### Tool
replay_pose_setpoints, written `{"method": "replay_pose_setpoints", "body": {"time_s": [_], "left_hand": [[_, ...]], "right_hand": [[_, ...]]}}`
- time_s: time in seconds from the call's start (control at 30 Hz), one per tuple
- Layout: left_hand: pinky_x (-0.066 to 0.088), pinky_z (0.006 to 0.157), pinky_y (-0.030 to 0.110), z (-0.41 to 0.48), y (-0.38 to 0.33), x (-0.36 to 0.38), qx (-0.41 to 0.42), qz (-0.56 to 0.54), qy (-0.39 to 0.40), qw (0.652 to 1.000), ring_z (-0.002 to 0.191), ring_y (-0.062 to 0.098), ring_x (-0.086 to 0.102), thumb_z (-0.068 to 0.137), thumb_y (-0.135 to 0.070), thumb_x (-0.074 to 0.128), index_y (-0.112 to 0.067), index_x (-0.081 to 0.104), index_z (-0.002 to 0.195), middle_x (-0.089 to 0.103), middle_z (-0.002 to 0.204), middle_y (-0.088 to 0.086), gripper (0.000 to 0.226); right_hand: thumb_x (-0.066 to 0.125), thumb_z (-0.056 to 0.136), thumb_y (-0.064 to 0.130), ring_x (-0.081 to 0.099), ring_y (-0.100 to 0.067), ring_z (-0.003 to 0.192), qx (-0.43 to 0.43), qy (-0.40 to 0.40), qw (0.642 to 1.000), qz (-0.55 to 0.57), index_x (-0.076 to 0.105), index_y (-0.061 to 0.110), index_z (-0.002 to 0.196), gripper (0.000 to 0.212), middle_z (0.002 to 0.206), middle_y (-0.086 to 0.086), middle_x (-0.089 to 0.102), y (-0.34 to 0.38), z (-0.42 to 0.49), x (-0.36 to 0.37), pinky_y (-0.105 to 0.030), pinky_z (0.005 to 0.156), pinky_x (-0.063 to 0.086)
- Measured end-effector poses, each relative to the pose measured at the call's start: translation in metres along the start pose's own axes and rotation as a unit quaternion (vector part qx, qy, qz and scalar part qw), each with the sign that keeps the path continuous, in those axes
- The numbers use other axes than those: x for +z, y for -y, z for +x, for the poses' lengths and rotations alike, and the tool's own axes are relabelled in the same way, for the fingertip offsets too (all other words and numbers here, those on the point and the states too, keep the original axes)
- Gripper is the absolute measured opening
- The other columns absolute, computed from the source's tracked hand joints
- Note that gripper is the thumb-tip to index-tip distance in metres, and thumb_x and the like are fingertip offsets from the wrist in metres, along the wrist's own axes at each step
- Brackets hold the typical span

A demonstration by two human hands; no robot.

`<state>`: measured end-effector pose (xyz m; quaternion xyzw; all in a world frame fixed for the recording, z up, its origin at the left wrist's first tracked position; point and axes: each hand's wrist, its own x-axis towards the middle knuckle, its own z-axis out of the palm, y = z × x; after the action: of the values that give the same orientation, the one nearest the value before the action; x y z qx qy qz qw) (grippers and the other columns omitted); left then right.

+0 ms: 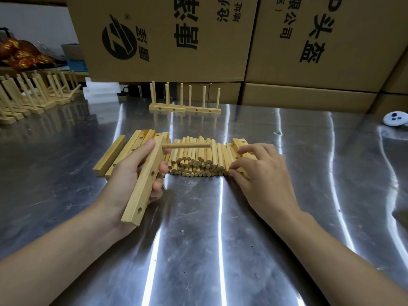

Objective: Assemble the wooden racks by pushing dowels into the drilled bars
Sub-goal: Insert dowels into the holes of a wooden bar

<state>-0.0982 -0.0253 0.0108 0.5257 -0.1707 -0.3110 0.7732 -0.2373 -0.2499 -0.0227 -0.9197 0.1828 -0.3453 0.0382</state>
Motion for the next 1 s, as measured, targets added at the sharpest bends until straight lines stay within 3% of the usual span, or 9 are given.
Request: {"method": "replay_pose_setpoints", "body": {"time_s": [0.17,0.33,0.43,0.53,0.6,0.67,0.73,0.9,1.0], "left_hand": [[0.039,0.042,0.018,-0.001,0.000,0.003,0.005,0.001,0.000,1.000,0.044,0.008,0.048,0.096,-0.052,0.064,-0.021,0.083,0.098,0.060,0.071,-0.001,0.036],[0.041,0.041,0.019,-0.001,0.001,0.003,0.004,0.010,-0.011,1.000,0.044,0.009,0.047,0.096,-0.052,0.064,-0.020,0.083,0.099,0.059,0.072,0.000,0.037],[0.041,0.041,0.019,-0.002,0.001,0.006,0.000,0.010,-0.010,1.000,0.044,0.009,0.047,0.096,-0.052,0.064,-0.020,0.083,0.101,0.058,0.072,0.000,0.038],[0.040,0.041,0.018,-0.002,0.000,0.007,-0.012,-0.002,0.003,1.000,0.045,0.008,0.047,0.100,-0.050,0.059,-0.020,0.083,0.101,0.058,0.072,-0.001,0.038],[0.040,0.042,0.019,-0.002,0.000,0.008,-0.024,-0.019,0.015,0.999,0.047,0.009,0.048,0.104,-0.047,0.054,-0.019,0.081,0.102,0.058,0.073,-0.002,0.039],[0.040,0.041,0.020,-0.003,0.000,0.009,-0.042,-0.054,0.022,0.997,0.048,0.010,0.047,0.106,-0.043,0.050,-0.016,0.074,0.102,0.056,0.073,-0.001,0.037],[0.038,0.038,0.019,-0.004,0.000,0.010,-0.072,-0.107,0.038,0.991,0.047,0.009,0.043,0.107,-0.043,0.047,-0.015,0.064,0.102,0.049,0.071,-0.002,0.034],[0.028,0.033,0.015,-0.008,-0.003,0.008,-0.108,-0.170,0.111,0.973,0.041,0.004,0.033,0.102,-0.054,0.053,-0.013,0.057,0.101,0.043,0.076,-0.003,0.041],[0.027,0.036,0.015,-0.011,-0.003,0.007,-0.089,-0.163,0.135,0.973,0.046,0.006,0.031,0.089,-0.031,0.060,-0.013,0.055,0.105,0.055,0.088,0.003,0.025]], "right_hand": [[0.084,0.088,0.037,0.047,-0.019,0.127,-0.010,0.017,1.000,0.004,0.082,0.027,0.104,0.019,0.129,0.006,0.065,0.002,0.000,0.000,-0.032,0.095,0.035],[0.084,0.089,0.027,0.053,-0.023,0.123,-0.010,0.010,1.000,0.000,0.083,0.022,0.097,0.010,0.121,0.004,0.067,0.003,-0.002,0.000,-0.033,0.091,0.036],[0.080,0.092,0.024,0.058,-0.022,0.115,-0.011,-0.058,0.998,0.001,0.081,0.020,0.098,0.007,0.114,0.005,0.069,0.003,0.000,-0.008,-0.036,0.091,0.041],[0.071,0.099,0.027,0.060,-0.013,0.105,0.046,-0.152,0.986,0.056,0.076,0.026,0.102,0.007,0.106,0.012,0.070,0.008,0.005,-0.022,-0.030,0.087,0.039],[0.067,0.101,0.027,0.065,-0.005,0.098,0.128,-0.172,0.950,0.227,0.074,0.030,0.101,0.008,0.097,0.015,0.073,0.012,0.009,-0.030,-0.023,0.081,0.046],[0.066,0.102,0.025,0.071,-0.004,0.090,0.215,-0.147,0.862,0.435,0.078,0.030,0.098,0.013,0.093,0.011,0.077,0.019,0.012,-0.038,-0.016,0.071,0.050],[0.066,0.103,0.024,0.073,-0.004,0.088,0.262,-0.095,0.803,0.527,0.081,0.029,0.100,0.015,0.096,0.006,0.079,0.023,0.010,-0.041,-0.017,0.067,0.051],[0.064,0.105,0.018,0.071,-0.009,0.084,0.222,-0.037,0.793,0.567,0.080,0.023,0.108,0.016,0.096,0.001,0.079,0.028,0.002,-0.037,-0.018,0.066,0.052],[0.064,0.105,0.013,0.070,-0.011,0.079,0.198,-0.021,0.786,0.585,0.079,0.020,0.110,0.017,0.099,-0.006,0.079,0.034,0.000,-0.035,-0.018,0.064,0.052]]}}
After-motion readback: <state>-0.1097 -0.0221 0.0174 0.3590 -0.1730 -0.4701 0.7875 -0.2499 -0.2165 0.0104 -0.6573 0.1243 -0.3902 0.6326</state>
